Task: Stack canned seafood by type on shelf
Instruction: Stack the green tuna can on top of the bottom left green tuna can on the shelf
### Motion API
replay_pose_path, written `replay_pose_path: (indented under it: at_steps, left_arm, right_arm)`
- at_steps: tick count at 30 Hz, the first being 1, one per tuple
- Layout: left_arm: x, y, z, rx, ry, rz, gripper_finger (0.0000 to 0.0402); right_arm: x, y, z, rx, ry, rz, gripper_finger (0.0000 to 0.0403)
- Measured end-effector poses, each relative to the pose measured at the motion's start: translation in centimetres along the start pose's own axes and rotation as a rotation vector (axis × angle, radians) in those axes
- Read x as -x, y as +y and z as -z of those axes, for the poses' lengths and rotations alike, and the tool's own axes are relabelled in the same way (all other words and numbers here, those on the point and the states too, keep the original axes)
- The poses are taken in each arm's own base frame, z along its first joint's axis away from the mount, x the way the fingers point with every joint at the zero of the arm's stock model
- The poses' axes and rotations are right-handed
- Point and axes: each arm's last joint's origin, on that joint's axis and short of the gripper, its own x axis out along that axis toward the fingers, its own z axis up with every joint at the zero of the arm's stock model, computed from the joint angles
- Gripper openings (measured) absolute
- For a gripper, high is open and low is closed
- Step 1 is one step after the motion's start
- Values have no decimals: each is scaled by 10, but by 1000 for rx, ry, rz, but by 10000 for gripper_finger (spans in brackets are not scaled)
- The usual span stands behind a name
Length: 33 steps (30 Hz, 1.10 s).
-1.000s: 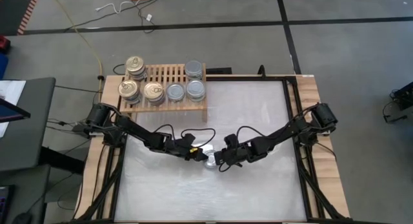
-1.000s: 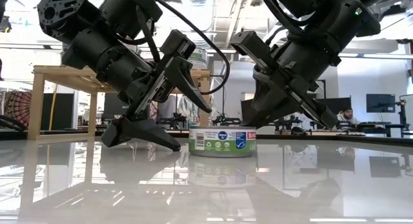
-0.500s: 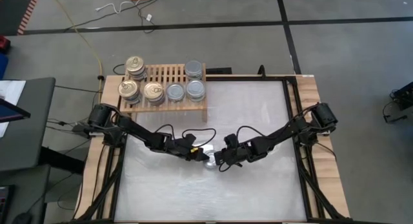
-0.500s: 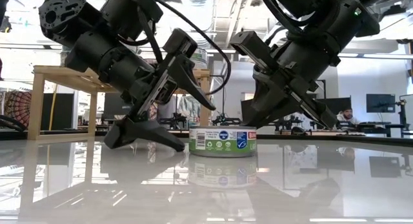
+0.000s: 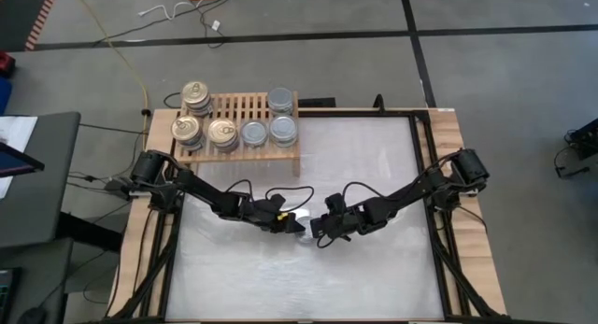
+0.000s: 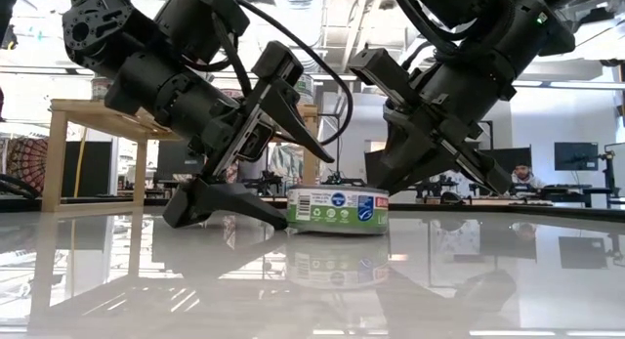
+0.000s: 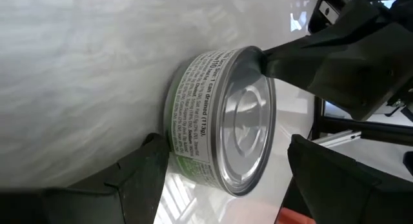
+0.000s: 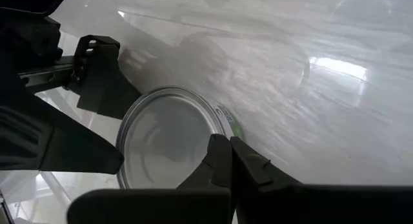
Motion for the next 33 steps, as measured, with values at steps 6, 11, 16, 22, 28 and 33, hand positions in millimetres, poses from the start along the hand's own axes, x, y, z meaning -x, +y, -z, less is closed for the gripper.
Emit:
replay_pose_path:
  at_steps: [6,11,16,22,28,33]
  left_arm:
    - [0,1,1,18,23,-4,306]
    - [0,2,2,37,59,-18,306]
    - [0,3,2,51,60,-26,306]
    - [0,0,2,50,55,10,306]
    - [-4,-7,2,14,57,-7,306]
    - [-5,-10,1,1,58,-16,306]
  right_arm:
    - [0,0,0,1,1,5,19]
    - [0,-2,1,-3,4,20,19]
    - [1,-2,2,-5,6,24,19]
    - [1,-2,3,-4,7,23,19]
    - [1,-2,3,-3,8,23,19]
    - [1,-2,3,-3,8,23,19]
